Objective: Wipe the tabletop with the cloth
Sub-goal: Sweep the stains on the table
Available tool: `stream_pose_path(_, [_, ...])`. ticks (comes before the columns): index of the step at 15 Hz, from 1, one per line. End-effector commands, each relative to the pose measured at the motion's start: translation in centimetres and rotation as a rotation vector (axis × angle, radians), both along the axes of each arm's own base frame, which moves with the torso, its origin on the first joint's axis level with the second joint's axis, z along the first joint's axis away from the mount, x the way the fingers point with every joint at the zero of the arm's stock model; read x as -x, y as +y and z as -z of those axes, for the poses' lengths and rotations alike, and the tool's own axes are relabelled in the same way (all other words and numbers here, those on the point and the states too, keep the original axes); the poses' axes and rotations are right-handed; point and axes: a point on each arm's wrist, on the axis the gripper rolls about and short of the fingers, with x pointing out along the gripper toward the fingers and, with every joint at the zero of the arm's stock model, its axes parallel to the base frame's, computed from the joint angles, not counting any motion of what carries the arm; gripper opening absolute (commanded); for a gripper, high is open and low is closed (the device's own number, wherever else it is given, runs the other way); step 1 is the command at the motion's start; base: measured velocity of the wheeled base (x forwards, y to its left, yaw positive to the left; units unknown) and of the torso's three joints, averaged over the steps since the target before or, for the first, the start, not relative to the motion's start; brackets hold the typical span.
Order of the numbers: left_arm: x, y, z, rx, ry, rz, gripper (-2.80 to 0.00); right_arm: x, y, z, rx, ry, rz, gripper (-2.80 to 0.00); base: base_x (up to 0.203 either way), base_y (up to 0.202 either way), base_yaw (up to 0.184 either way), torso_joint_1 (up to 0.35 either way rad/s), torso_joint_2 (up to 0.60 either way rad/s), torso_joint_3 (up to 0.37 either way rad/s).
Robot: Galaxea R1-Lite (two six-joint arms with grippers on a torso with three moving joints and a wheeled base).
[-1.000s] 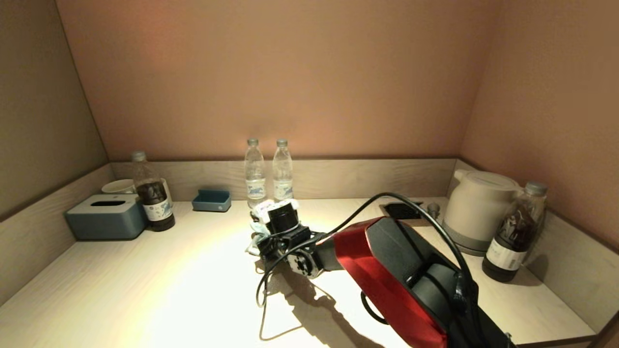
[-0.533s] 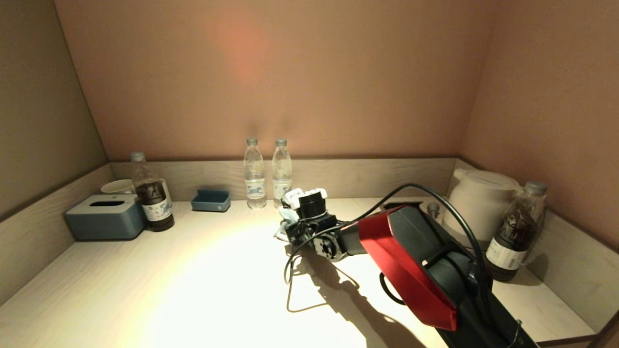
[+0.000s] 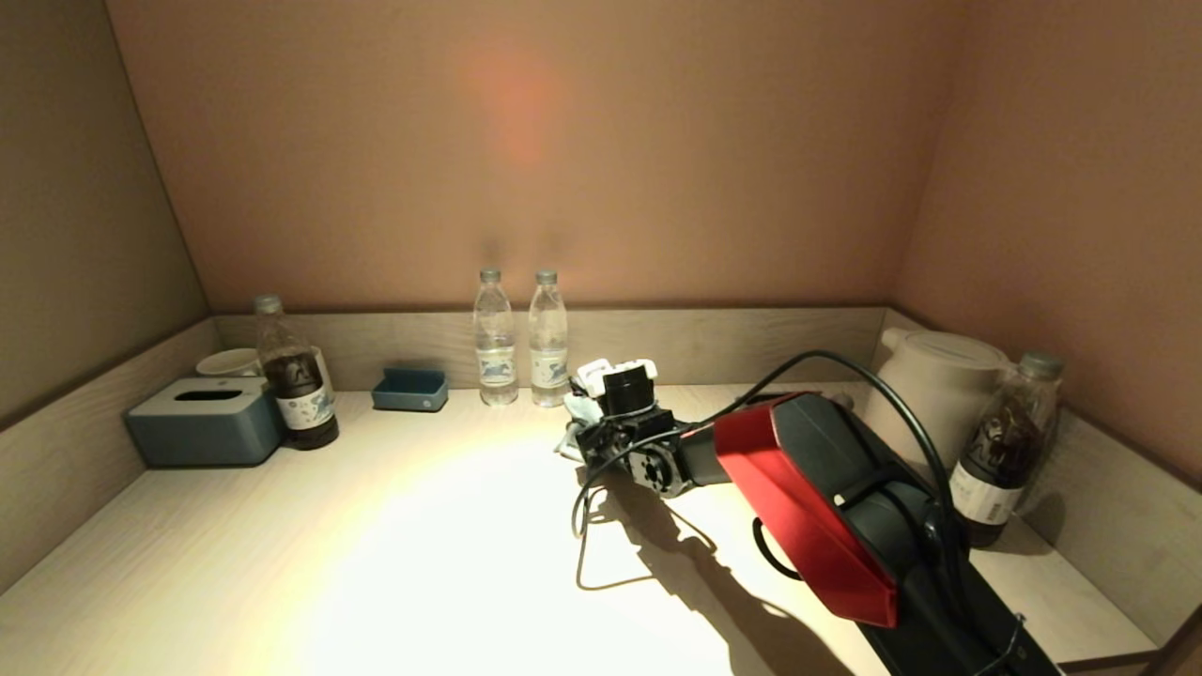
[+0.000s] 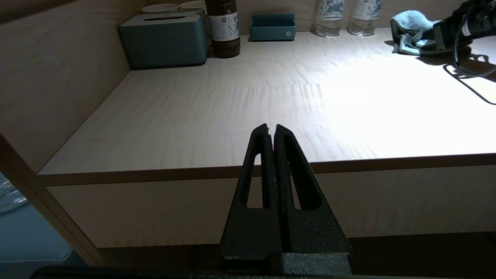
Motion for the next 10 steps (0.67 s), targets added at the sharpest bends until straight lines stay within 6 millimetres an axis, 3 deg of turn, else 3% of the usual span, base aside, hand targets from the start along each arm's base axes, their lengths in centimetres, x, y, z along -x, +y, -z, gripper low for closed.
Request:
stream_pose_path(1, [0.0, 0.0, 0.0, 0.000, -0.001, 0.000, -2.80, -0.2, -0.2, 0.5, 0.003, 0.006, 0.001, -2.80, 0.000, 0.000, 0.000, 0.000, 0.00, 0.000])
stream_pose_path(6, [0.0, 0.0, 0.0, 0.000, -0.001, 0.000, -2.80, 0.3, 1.1, 2.2, 0.014, 0.014, -0.052, -2.80, 0.000, 0.000, 0.000, 0.000, 0.00, 0.000])
stream_pose_path(10, [0.0, 0.0, 0.0, 0.000, -0.001, 0.000, -2.80, 0.8, 2.1, 2.3, 0.011, 0.012, -0.108, -2.80, 0.000, 0.000, 0.000, 0.000, 0.00, 0.000])
